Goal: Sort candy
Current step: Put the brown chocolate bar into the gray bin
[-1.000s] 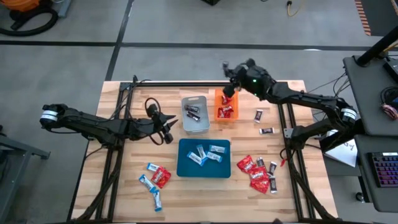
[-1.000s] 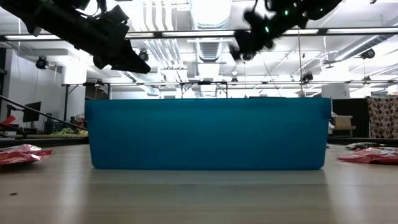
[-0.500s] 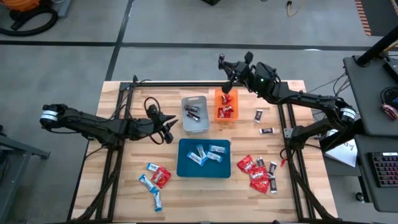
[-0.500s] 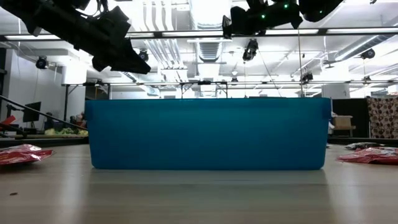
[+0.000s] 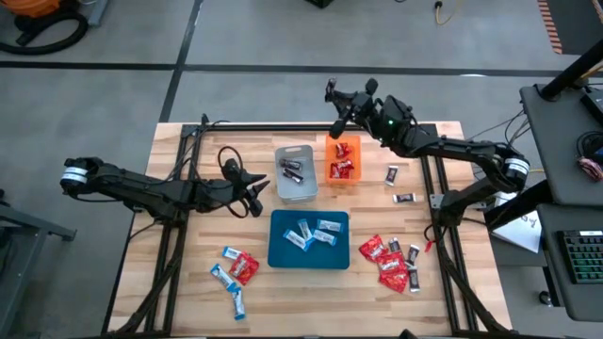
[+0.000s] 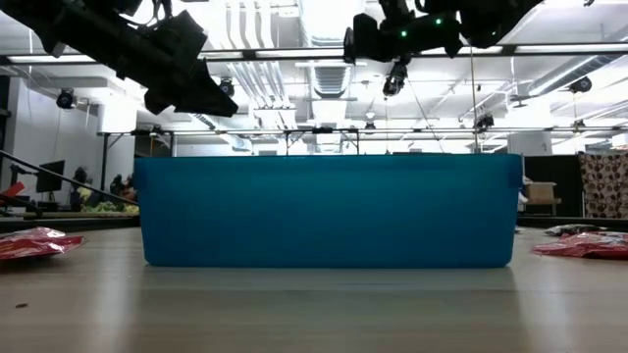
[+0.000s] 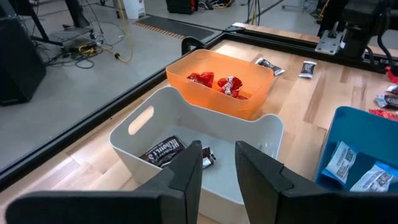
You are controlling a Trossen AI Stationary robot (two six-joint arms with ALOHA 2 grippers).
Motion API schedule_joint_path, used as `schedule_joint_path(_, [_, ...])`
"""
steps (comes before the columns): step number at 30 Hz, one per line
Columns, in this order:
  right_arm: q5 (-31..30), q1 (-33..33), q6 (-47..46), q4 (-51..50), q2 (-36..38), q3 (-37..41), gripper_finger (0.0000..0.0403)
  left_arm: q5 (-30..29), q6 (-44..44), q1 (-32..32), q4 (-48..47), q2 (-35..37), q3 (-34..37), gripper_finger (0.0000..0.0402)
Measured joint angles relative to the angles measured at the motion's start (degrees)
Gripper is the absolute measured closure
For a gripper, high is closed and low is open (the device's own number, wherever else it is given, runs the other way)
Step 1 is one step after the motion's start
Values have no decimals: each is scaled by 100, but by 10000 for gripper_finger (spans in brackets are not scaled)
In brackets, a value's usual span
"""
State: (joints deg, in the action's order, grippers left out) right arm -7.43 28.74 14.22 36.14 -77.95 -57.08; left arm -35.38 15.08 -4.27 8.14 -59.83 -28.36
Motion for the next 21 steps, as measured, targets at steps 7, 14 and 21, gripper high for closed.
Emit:
schedule_joint_path(7, [11,-150,96,-3,-145,0,381,1,47,0,0,0,0,322])
schedule_joint_path(14, [58,-150,-40,-85,-280,0,381,1,60,-2,0,0,0,322])
schedule_joint_path(21, [336,-139,-135,-112,-315,-3,381,1,71,0,-2,0,0,322])
